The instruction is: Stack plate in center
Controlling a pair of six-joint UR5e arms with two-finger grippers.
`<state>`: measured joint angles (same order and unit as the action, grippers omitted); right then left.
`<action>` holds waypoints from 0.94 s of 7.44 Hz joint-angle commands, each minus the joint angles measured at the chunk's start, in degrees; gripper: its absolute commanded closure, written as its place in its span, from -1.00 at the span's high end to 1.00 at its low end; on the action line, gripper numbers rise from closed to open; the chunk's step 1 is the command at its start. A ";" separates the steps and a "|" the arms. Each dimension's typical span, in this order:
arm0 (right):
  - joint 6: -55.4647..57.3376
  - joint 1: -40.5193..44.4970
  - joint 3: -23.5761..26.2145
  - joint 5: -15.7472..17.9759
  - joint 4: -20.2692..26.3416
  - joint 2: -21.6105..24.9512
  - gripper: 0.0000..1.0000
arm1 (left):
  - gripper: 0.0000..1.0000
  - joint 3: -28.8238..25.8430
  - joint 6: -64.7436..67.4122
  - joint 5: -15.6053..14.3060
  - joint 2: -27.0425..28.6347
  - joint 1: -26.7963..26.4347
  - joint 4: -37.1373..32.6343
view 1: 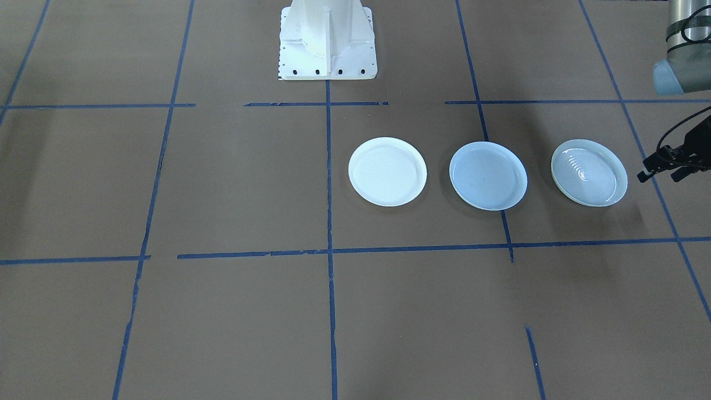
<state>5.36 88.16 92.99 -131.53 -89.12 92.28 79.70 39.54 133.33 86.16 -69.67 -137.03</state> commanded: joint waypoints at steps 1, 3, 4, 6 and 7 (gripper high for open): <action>0.00 0.00 0.00 -0.04 0.00 0.00 1.00 | 1.00 -2.45 3.95 -0.96 -0.03 2.60 -4.73; 0.00 0.00 0.00 -0.04 0.00 0.00 1.00 | 1.00 -2.45 4.50 -0.96 -0.03 4.97 -4.74; 0.00 0.00 0.00 -0.04 0.00 0.00 1.00 | 1.00 -2.45 4.50 -0.96 -0.03 5.85 -4.74; 0.00 0.00 0.00 0.04 0.00 0.00 1.00 | 0.99 -2.45 4.50 -0.96 0.06 6.83 -4.83; 0.00 0.00 0.00 -0.04 0.00 0.00 1.00 | 0.84 -2.45 4.50 -0.96 0.06 7.00 -4.83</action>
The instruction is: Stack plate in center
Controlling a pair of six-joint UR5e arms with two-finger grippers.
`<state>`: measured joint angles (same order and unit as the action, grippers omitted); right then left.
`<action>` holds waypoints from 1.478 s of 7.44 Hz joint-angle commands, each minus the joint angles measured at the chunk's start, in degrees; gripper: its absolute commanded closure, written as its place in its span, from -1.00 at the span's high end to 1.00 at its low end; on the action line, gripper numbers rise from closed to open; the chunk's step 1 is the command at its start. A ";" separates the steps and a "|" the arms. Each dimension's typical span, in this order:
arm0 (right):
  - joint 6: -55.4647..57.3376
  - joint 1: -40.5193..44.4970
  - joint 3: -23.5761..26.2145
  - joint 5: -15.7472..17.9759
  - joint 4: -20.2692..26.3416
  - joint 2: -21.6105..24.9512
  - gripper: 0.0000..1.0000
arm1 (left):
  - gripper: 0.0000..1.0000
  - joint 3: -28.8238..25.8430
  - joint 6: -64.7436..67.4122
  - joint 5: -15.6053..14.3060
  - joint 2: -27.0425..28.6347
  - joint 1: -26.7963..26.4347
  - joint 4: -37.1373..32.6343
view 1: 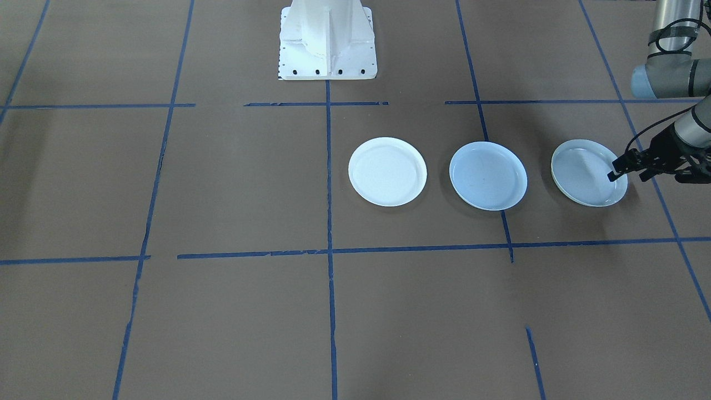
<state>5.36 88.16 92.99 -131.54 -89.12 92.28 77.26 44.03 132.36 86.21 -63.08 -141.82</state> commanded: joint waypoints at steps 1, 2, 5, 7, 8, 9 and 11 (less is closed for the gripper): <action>-0.09 0.00 0.00 -0.03 0.00 0.00 1.00 | 0.58 0.00 0.01 0.00 0.01 0.50 -0.04; -0.09 0.00 0.00 -0.03 0.00 0.00 1.00 | 0.31 0.00 -0.08 0.00 0.01 0.50 -0.04; 0.00 0.00 0.00 0.05 0.00 0.00 1.00 | -0.41 0.00 -0.34 0.09 0.01 0.50 -0.12; 0.00 0.00 0.00 -0.03 0.00 0.00 1.00 | -0.89 0.08 -0.69 0.09 -0.08 0.50 -0.56; 0.00 0.00 0.00 -0.03 0.00 0.00 1.00 | -1.00 0.00 -0.61 0.61 -0.42 0.32 -3.26; 0.00 0.00 0.00 0.05 0.00 0.00 1.00 | -1.00 0.08 -0.61 0.79 -0.60 0.15 -3.99; -0.09 0.00 0.00 -0.03 0.00 0.00 1.00 | -1.00 3.22 -1.48 7.86 -2.61 -0.38 -3.73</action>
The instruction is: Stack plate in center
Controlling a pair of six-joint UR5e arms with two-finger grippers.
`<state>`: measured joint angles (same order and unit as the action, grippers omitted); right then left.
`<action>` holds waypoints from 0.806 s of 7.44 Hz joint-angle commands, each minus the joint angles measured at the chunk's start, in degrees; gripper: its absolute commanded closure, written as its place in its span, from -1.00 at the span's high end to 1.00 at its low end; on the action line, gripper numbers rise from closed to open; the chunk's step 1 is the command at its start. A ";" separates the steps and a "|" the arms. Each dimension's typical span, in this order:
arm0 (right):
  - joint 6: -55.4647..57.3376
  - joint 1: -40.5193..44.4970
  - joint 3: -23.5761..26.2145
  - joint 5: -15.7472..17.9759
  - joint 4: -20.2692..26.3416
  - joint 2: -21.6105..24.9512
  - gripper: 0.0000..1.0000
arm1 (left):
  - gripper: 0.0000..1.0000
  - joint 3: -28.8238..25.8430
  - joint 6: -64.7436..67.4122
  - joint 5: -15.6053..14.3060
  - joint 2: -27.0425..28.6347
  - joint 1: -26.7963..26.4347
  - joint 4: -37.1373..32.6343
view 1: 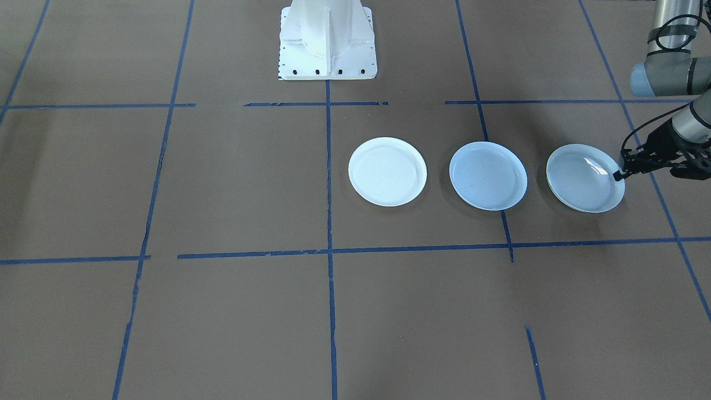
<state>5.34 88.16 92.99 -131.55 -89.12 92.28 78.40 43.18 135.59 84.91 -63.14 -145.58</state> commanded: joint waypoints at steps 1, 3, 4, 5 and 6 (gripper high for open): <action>-0.07 0.00 0.00 0.06 0.00 0.00 1.00 | -1.00 5.06 -0.81 7.03 -2.63 -4.06 0.21; 0.02 0.00 0.00 -0.02 0.00 0.00 1.00 | -1.00 6.50 -0.90 11.69 -3.26 -8.75 0.39; 0.02 0.00 0.00 0.06 0.00 0.00 1.00 | -1.00 6.58 -0.90 12.67 -3.26 -9.71 0.39; 0.02 0.00 0.00 0.06 0.00 0.00 1.00 | -1.00 7.37 -0.82 13.03 -3.26 -10.15 0.56; 0.02 0.00 0.00 0.06 0.00 0.00 1.00 | -1.00 7.99 0.14 12.51 -3.35 -10.59 0.65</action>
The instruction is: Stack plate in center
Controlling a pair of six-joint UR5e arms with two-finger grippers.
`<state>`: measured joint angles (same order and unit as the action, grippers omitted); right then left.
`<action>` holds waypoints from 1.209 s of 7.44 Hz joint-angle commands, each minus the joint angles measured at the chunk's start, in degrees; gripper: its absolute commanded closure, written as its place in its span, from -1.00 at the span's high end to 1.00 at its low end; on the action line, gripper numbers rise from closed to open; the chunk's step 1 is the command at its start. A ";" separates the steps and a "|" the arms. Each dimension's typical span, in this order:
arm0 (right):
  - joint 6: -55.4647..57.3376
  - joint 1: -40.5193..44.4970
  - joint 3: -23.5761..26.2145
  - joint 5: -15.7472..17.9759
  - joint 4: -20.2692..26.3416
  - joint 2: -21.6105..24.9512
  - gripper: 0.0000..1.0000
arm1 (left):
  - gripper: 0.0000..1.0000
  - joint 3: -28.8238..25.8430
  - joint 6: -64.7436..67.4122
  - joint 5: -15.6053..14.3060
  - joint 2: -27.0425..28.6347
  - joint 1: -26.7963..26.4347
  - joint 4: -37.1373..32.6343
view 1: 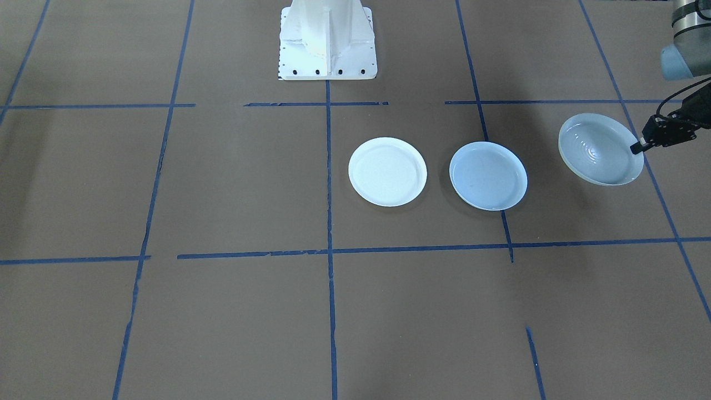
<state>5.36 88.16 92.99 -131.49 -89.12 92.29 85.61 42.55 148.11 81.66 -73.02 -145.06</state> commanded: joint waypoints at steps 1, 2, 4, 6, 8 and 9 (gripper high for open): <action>0.00 0.09 0.00 0.01 0.00 0.00 1.00 | -1.00 1.31 4.17 -1.67 0.08 -0.54 -0.04; -0.09 0.00 0.00 -0.08 0.00 0.00 1.00 | -1.00 3.67 10.91 -6.56 0.17 1.29 -0.13; 0.00 0.00 0.00 0.01 0.00 0.00 1.00 | -1.00 8.50 24.18 -10.79 1.13 10.40 -0.31; 0.00 0.00 0.00 -0.08 0.00 0.00 1.00 | -1.00 9.93 33.08 -14.42 3.85 17.10 -0.31; -0.09 0.00 0.00 0.01 0.00 0.00 1.00 | -1.00 9.93 37.76 -19.50 5.70 22.73 -0.40; 0.00 0.00 0.00 0.01 0.00 0.00 1.00 | -1.00 9.76 37.87 -19.53 5.88 23.27 -0.40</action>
<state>5.32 88.16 92.99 -131.50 -89.12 92.28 95.44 79.20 129.79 86.98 -51.46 -145.45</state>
